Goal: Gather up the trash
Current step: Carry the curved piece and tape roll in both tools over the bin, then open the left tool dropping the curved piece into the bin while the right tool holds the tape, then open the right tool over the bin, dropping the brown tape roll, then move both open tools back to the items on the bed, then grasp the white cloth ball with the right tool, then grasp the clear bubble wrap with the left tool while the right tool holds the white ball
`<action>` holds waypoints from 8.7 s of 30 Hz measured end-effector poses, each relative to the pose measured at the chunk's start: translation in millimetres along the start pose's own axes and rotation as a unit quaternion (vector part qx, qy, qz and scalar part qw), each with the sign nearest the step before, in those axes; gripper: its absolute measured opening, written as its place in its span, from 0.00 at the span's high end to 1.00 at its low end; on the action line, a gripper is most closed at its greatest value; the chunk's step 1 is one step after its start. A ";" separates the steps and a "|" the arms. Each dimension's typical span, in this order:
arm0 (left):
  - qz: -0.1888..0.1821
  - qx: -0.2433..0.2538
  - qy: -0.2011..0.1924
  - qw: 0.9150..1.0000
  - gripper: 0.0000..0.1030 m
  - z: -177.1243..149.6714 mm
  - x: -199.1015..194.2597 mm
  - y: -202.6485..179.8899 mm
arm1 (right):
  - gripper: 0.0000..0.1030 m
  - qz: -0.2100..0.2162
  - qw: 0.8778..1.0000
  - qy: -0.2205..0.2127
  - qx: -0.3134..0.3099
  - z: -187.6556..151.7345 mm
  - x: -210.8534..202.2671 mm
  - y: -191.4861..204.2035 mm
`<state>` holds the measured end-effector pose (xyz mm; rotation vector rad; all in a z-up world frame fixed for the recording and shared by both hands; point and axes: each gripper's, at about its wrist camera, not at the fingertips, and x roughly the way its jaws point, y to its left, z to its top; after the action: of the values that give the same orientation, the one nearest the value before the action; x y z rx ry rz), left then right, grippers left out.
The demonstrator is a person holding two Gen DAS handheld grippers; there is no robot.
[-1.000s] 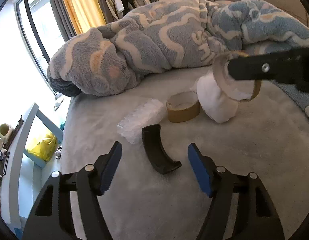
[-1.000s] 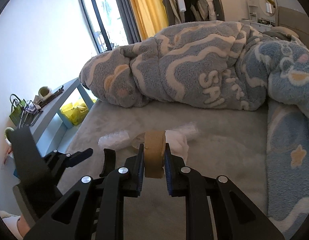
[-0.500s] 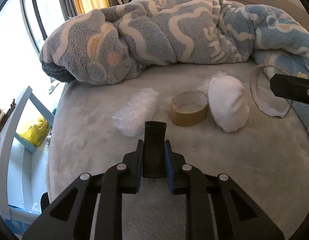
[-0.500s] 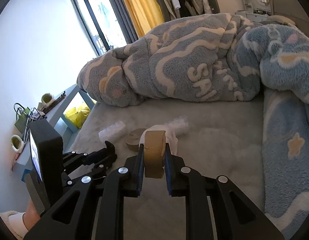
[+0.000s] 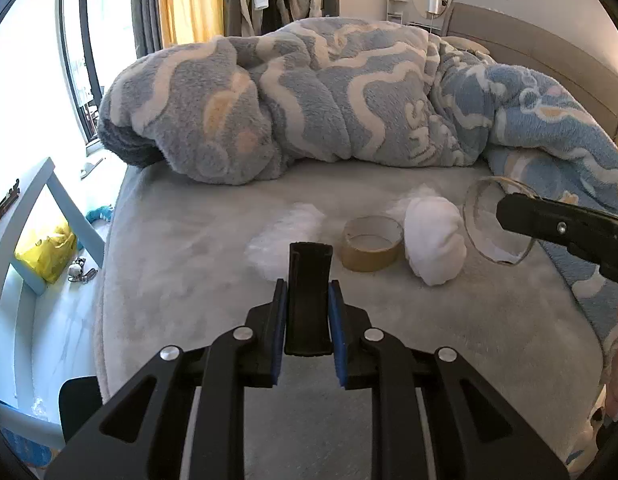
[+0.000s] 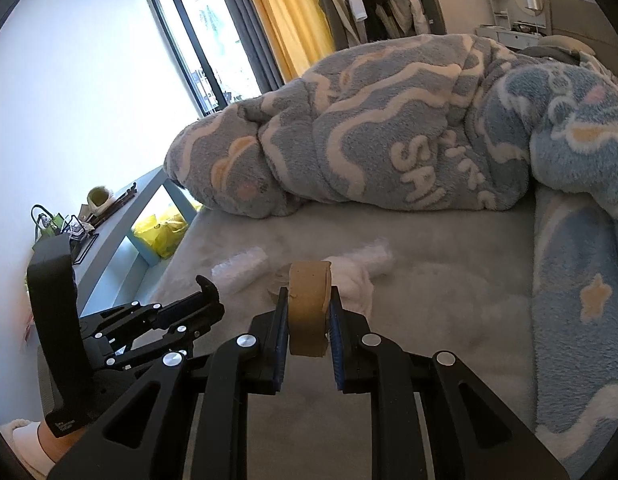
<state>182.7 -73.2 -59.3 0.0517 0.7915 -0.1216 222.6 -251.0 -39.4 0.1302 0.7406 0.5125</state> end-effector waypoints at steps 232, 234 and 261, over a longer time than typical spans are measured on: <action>-0.101 -0.036 -0.032 0.994 0.16 30.7 -2.5 65.4 | 0.48 -0.005 0.996 0.065 0.066 -1.0 82.8 -26.0; -0.101 -0.036 -0.029 0.994 0.16 31.6 2.7 62.4 | 0.51 -0.003 0.996 0.066 0.064 0.7 82.8 -28.6; -0.058 -0.010 0.030 0.998 0.42 33.1 59.2 36.2 | 0.56 0.011 0.997 0.035 0.068 8.0 45.9 -59.6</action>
<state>252.0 -45.6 -78.1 -0.0104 0.8550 -0.2235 280.3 -279.9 -78.9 0.2478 0.8440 0.4890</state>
